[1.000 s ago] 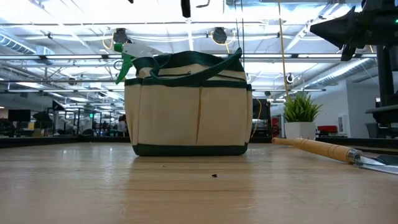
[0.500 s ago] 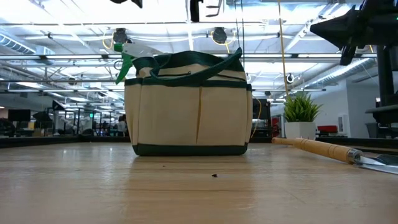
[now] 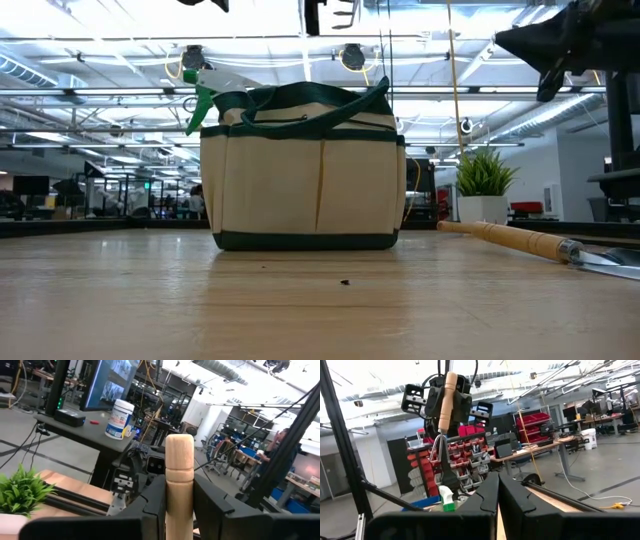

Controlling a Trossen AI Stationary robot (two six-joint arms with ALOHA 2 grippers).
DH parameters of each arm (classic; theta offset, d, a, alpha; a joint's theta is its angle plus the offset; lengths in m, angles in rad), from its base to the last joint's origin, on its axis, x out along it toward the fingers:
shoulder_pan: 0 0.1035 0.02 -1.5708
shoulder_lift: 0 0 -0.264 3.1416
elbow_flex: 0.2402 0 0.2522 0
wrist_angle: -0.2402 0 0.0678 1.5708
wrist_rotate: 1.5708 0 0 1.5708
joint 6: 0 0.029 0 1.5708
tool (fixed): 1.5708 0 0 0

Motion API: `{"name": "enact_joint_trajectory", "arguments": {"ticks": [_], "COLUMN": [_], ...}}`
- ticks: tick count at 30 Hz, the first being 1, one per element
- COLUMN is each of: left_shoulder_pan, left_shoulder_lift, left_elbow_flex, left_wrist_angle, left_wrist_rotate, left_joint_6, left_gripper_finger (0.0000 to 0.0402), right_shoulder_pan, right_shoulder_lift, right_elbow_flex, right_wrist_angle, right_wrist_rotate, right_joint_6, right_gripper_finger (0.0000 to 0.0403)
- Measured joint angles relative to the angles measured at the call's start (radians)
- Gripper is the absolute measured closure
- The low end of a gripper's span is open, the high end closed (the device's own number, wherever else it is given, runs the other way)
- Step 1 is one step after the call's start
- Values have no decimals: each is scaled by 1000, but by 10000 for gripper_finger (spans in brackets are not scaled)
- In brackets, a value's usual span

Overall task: Pick & Place Garden tools in Gardening bag
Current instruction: Put the left brown hand rake into the gardening bag

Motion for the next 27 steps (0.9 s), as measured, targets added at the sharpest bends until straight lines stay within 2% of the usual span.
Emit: {"name": "enact_joint_trajectory", "arguments": {"ticks": [3, 9, 16, 22, 27], "left_shoulder_pan": [0, 0, -2, -5, -5], "left_shoulder_lift": [0, 0, 0, 0, -1], "left_elbow_flex": [0, 0, 0, 0, 0], "left_wrist_angle": [0, -1, -1, -1, -1], "left_wrist_rotate": [-3, -19, -43, -64, -72], "left_joint_6": [0, 2, 9, 15, 23], "left_gripper_finger": [329, 329, 329, 329, 329], "right_shoulder_pan": [0, 0, 0, 0, 0], "right_shoulder_lift": [54, 165, 287, 384, 477], "right_elbow_flex": [0, 0, 3, 88, 211], "right_wrist_angle": [81, 210, 324, 314, 233], "right_wrist_rotate": [-7, -104, -106, -138, -161], "right_joint_6": [-1, -31, -31, -64, -132], "right_gripper_finger": [399, 399, 399, 399, 395]}}
